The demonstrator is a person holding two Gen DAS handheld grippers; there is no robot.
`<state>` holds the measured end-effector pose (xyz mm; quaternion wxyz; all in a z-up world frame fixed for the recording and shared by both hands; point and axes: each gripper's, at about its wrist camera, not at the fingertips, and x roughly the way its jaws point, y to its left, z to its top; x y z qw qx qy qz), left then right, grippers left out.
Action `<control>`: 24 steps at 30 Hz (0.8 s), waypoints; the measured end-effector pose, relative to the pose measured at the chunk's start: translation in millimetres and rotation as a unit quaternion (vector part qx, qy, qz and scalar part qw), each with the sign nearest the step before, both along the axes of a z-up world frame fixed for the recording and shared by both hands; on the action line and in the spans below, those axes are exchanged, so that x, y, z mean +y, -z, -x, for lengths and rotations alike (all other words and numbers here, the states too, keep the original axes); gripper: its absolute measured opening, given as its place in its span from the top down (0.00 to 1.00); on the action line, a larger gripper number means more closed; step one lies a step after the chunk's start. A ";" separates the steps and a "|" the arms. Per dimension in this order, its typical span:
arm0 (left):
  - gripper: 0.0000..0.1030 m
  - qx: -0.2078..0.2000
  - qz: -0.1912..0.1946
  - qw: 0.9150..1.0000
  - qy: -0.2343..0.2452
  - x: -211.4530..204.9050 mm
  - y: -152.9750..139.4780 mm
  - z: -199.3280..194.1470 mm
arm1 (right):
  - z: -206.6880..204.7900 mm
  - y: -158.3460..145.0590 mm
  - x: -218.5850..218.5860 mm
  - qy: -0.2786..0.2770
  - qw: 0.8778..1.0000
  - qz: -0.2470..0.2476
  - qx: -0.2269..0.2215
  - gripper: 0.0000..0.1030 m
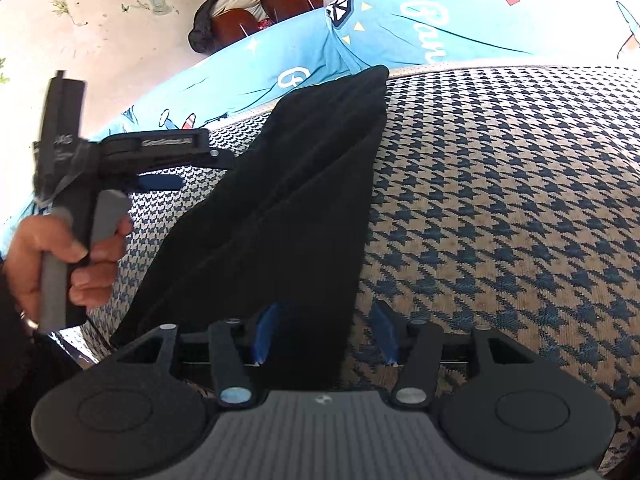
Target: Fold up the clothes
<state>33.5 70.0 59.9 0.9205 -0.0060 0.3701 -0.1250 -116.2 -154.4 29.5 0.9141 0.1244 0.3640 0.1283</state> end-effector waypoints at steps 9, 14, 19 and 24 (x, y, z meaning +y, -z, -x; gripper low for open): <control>0.37 0.015 -0.020 1.000 0.008 -6.7 12.0 -15.2 | -0.7 -0.2 1.6 -0.003 1.000 0.007 -0.004 0.51; 0.53 0.017 -0.022 1.000 0.012 -11.3 15.0 -21.1 | -1.6 0.4 -0.4 0.000 1.000 0.000 -0.003 0.51; 0.76 0.014 -0.047 0.999 0.003 -16.8 18.9 -24.2 | -2.2 0.9 0.0 0.000 1.000 0.000 -0.004 0.51; 0.77 0.024 -0.052 0.998 -0.037 -6.5 24.8 -33.1 | -2.4 0.6 -1.2 0.003 1.000 0.001 -0.003 0.55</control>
